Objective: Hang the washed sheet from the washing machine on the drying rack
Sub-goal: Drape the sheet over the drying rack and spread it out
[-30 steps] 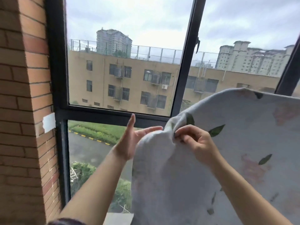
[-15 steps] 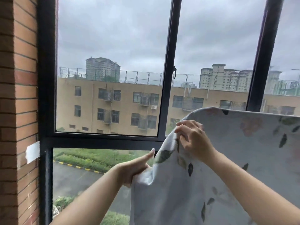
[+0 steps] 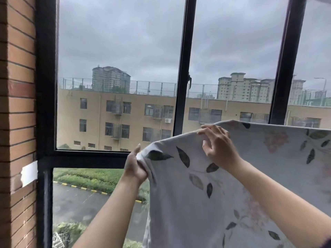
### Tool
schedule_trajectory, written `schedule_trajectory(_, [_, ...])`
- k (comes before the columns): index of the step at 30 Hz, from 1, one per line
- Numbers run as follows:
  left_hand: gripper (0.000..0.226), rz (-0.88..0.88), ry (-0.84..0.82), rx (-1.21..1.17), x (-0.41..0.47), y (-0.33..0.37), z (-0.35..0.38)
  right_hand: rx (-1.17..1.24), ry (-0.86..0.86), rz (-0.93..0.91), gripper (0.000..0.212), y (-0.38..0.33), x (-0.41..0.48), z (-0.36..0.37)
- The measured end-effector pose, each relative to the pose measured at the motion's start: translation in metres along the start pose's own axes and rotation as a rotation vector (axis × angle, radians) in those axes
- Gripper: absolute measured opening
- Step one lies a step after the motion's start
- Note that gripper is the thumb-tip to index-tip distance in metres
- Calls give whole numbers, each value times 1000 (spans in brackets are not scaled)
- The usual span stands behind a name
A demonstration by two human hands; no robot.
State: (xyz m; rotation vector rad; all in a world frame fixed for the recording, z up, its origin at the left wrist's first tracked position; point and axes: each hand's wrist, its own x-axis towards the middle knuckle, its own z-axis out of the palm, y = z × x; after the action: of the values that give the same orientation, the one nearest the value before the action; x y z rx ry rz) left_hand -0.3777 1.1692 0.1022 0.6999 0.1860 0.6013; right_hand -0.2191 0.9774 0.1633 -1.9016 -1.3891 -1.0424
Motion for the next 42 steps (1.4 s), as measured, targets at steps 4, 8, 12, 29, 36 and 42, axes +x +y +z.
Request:
schedule_trajectory(4, [46, -54, 47, 215, 1, 6, 13, -18, -14, 21, 29, 3, 5, 0])
schedule_trajectory(8, [20, 254, 200, 149, 10, 58, 29, -39, -33, 69, 32, 10, 13, -5])
schedule_trajectory(12, [10, 616, 149, 272, 5, 108, 45, -62, 8, 117, 36, 18, 26, -16])
schedule_trajectory(29, [35, 830, 395, 404, -12, 159, 4, -191, -468, 103, 27, 0, 91, -29])
schedule_trajectory(36, [37, 744, 557, 455, -8, 149, -29, -400, -571, 33, 18, -31, 102, -17])
schedule_trajectory(42, [39, 777, 618, 489, -11, 152, -48, -450, -591, -108, 16, -42, 93, 10])
